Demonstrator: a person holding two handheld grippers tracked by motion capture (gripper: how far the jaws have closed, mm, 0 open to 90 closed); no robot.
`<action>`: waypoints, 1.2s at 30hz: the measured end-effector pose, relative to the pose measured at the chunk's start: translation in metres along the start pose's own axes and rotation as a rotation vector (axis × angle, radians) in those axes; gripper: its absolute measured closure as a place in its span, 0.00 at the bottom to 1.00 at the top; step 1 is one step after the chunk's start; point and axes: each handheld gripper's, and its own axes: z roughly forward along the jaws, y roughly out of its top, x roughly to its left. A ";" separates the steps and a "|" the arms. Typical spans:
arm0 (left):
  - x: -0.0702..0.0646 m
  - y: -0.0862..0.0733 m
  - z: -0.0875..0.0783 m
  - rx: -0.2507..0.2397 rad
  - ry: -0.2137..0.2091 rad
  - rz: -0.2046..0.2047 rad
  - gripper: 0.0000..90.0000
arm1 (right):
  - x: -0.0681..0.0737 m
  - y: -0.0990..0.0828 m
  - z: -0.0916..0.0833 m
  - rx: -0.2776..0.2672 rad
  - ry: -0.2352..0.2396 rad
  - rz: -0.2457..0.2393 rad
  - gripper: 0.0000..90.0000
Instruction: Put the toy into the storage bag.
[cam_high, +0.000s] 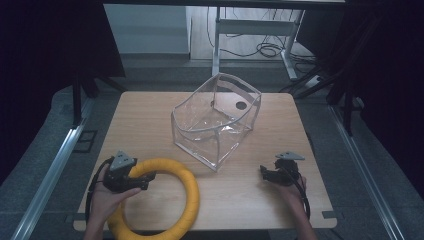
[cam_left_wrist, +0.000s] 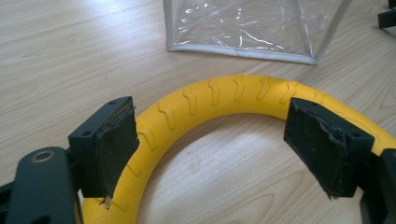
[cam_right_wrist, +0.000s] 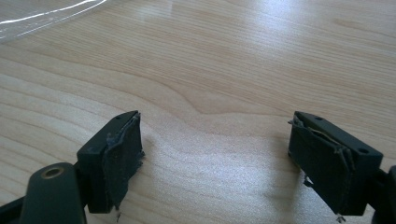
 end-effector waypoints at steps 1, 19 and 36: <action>0.001 -0.001 0.000 0.006 0.004 0.002 0.20 | 0.000 0.000 0.000 0.001 0.000 0.002 0.20; 0.005 -0.002 -0.006 0.042 -0.014 0.016 0.24 | 0.000 0.000 0.000 0.000 -0.002 0.006 0.20; 0.016 0.013 0.000 0.234 -0.042 0.137 0.26 | -0.001 0.001 0.001 -0.001 -0.007 0.007 0.21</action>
